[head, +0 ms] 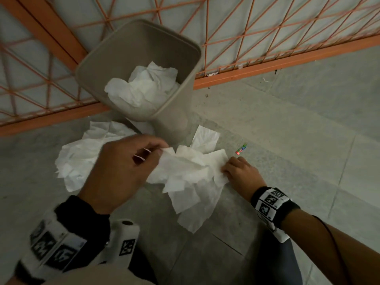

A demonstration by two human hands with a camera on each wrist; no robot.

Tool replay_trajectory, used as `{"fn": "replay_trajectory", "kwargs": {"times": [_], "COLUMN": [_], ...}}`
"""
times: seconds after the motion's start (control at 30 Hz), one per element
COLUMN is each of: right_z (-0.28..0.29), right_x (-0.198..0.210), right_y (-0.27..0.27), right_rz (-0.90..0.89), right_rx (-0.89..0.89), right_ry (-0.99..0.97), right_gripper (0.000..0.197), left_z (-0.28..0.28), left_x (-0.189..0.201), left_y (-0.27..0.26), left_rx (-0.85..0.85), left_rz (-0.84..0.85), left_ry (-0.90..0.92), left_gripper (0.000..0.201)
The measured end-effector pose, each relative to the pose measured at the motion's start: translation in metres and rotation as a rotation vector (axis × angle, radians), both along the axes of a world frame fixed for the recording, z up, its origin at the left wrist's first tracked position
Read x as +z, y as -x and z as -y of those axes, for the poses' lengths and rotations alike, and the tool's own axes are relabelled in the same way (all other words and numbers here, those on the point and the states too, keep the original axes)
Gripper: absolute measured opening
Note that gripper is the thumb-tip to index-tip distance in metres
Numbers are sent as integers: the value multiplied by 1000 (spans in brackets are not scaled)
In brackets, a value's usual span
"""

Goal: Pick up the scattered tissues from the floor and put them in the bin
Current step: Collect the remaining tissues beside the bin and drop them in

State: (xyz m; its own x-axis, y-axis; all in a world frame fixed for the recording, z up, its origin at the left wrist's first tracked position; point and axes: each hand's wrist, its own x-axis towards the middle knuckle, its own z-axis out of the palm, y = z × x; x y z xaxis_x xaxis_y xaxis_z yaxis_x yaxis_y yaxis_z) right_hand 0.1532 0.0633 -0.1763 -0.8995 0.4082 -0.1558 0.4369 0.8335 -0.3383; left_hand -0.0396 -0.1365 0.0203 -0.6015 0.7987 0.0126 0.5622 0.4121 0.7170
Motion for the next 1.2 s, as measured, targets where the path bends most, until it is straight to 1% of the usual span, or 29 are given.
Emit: {"fn": "replay_trajectory", "kwargs": {"times": [0.07, 0.2, 0.23, 0.33, 0.43, 0.5, 0.53, 0.57, 0.63, 0.67, 0.7, 0.73, 0.8, 0.9, 0.97, 1.03, 1.07, 1.13, 1.2], "right_z": [-1, -3, -3, 0, 3, 4, 5, 5, 3, 2, 0, -1, -5, -9, -12, -14, -14, -13, -9], "right_x": [-1, 8, 14, 39, 76, 106, 122, 140, 175, 192, 209, 225, 253, 284, 291, 288, 284, 273, 261], "right_y": [-2, -6, -6, -1, 13, 26, 32, 39, 54, 62, 71, 80, 101, 138, 165, 190, 200, 213, 214], "right_rz": [12, 32, 6, -145, -277, -369, -418, -470, -565, -604, -638, -671, -742, -819, -822, -803, -763, -590, -412], "right_rx": [4, -18, -36, -93, -88, -67, -51, -33, -10, -4, 5, 15, 31, 66, 77, 99, 122, 188, 262], "right_ry": [-3, 86, 118, 195, 208, 207, 202, 196, 186, 180, 168, 147, 98, 37, 20, -2, -15, -41, -77], "right_gripper": [16, 16, 15, 12, 13, 16, 17, 17, 16, 15, 14, 13, 13, 16, 19, 21, 22, 25, 30], "left_z": [3, 0, -4, -19, -37, -49, -53, -57, -57, -54, -50, -45, -33, -7, 11, 26, 32, 41, 46], "left_x": [24, 62, 72, 94, 102, 96, 91, 84, 69, 62, 57, 55, 55, 53, 46, 32, 23, -1, -30], "left_y": [6, 29, 37, 62, 85, 94, 98, 102, 105, 104, 102, 98, 90, 73, 61, 51, 46, 38, 33], "left_rx": [40, 119, 138, 174, 233, 230, 207, 171, 80, 40, 15, 14, 54, 85, 87, 75, 69, 56, 38], "left_rz": [-33, -153, -192, -309, -409, -455, -448, -420, -386, -386, -387, -384, -372, -371, -336, -307, -300, -247, -158], "left_ry": [-90, -248, -287, -395, -468, -450, -387, -289, -12, 78, 95, 60, -86, -279, -351, -372, -363, -292, -139], "left_gripper": [16, 16, 17, 12, 19, 23, 24, 24, 24, 25, 25, 25, 25, 24, 23, 23, 24, 23, 21]}}
